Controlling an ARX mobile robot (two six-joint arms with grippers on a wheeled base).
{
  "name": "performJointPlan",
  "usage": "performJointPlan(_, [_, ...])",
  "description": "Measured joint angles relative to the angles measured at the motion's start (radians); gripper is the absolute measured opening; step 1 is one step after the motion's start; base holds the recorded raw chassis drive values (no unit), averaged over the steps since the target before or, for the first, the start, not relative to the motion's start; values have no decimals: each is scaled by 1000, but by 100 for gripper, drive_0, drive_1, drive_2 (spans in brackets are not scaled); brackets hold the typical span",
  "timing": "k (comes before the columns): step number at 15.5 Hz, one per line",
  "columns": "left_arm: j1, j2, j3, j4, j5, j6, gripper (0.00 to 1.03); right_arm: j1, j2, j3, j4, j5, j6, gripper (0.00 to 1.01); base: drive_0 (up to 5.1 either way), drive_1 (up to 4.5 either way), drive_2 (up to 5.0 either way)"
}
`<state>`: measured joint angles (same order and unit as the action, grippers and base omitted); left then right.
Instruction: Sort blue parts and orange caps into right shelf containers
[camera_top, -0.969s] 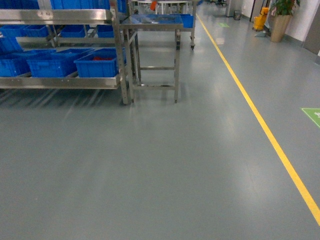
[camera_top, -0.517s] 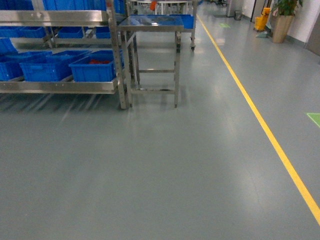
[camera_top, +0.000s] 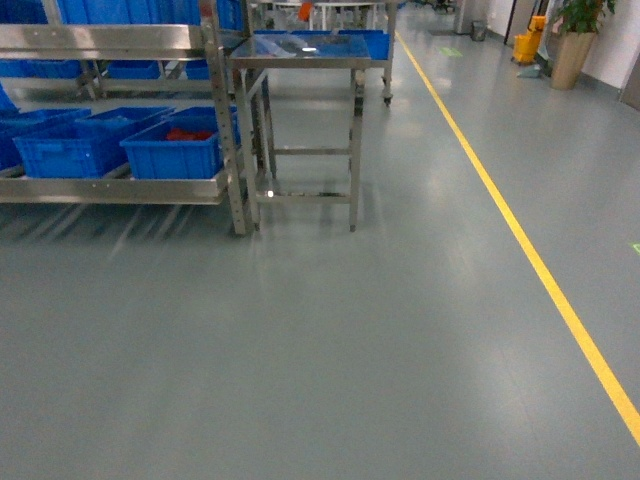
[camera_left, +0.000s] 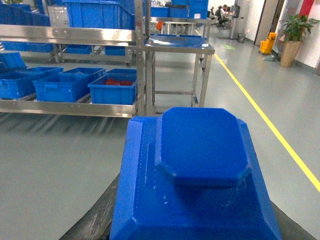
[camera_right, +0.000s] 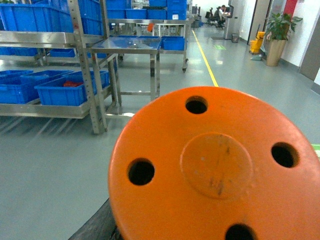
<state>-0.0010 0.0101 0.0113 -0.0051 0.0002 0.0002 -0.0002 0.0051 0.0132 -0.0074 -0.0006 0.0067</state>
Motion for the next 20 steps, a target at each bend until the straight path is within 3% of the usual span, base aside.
performJointPlan(20, [0,0,0,1,0,0,42,0,0,0,3,0,0,45,-4,426,-434])
